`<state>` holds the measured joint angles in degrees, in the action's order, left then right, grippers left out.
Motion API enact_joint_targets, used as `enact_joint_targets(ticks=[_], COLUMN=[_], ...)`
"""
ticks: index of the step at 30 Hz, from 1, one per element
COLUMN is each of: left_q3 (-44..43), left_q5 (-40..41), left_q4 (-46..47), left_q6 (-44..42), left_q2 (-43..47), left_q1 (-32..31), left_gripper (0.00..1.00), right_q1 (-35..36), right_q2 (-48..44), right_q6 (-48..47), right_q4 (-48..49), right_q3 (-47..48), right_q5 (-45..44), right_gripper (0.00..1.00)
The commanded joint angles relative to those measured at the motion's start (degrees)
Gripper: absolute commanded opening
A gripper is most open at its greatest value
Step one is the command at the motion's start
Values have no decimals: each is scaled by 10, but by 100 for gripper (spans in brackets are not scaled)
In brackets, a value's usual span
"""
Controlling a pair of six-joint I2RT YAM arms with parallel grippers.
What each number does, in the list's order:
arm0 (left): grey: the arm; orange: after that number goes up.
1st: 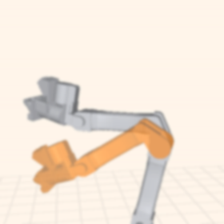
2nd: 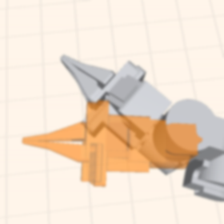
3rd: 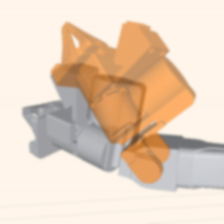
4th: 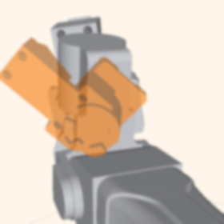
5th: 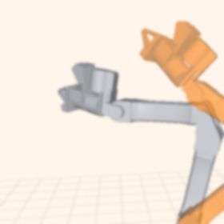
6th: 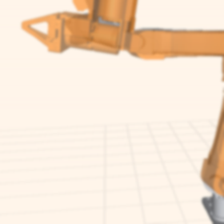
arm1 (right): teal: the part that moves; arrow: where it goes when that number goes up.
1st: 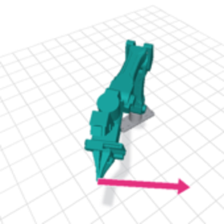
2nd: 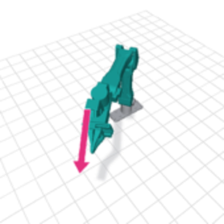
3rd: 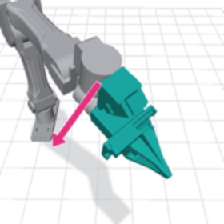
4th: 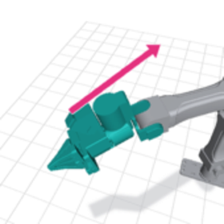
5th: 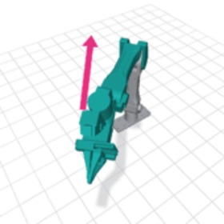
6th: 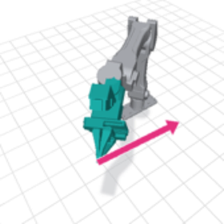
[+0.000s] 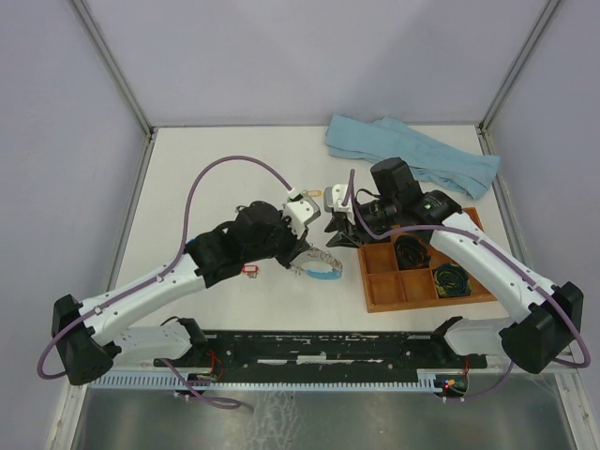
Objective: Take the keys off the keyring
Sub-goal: Remove the key from the keyring.
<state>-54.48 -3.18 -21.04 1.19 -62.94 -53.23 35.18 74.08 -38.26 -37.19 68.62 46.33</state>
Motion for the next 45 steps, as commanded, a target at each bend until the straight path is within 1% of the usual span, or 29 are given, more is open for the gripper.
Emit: enact_joint_targets(ticks=[1, 3, 5, 6, 8, 11, 15, 19, 24, 27, 31, 35, 37, 42, 45], left_q3=[-55, -65, -73, -78, -84, -95, -103, -105, -111, -112, -112, -112, -113, -114, -114], left_q5=[-22, -20, -28, -38, -61, -97, -128, -135, -153, -152, -145, -140, -141, -150, -160], left_q4=[-51, -69, -83, -87, -88, -97, -104, -106, -110, -111, -111, -111, -112, -112, -109], left_q6=[21, 15, 13, 13, 18, 28, 26, 5, -7, -9, -10, -12, -12, -12, -11], left_q2=[-4, -5, -6, -7, -11, -23, -25, -19, -29, -29, -24, -17, -15, -14, -16], left_q1=[6, 6, 7, 7, 12, 26, 32, 32, 32, 32, 32, 32, 32, 31, 32], left_gripper=[3, 3, 3, 3, 3, 3, 3, 3, 3, 3, 3, 3, 3, 3, 3], right_q1=[-15, -23, -36, -41, -50, -55, -55, -51, -30, -24, -16, -2, 3, 15, 20], right_q2=[-15, -12, -9, -8, -5, 0, 7, 15, 28, 36, 37, 43, 44, 42, 45], right_q6=[33, 49, 79, 113, 171, 248, 290, 330, 321, 298, 245, 172, 150, 138, 140], right_q4=[16, 23, 46, 67, 122, 209, 266, 326, 326, 307, 261, 199, 179, 172, 172], right_q3=[7, 8, 3, -3, -21, -51, -76, -99, -105, -103, -97, -88, -84, -81, -79], right_q5=[58, 85, 118, 137, 170, 187, 195, 213, 197, 194, 205, 210, 212, 194, 188], right_gripper=[48, 53, 54, 54, 53, 51, 50, 43, 32, 26, 25, 26, 27, 28, 24])
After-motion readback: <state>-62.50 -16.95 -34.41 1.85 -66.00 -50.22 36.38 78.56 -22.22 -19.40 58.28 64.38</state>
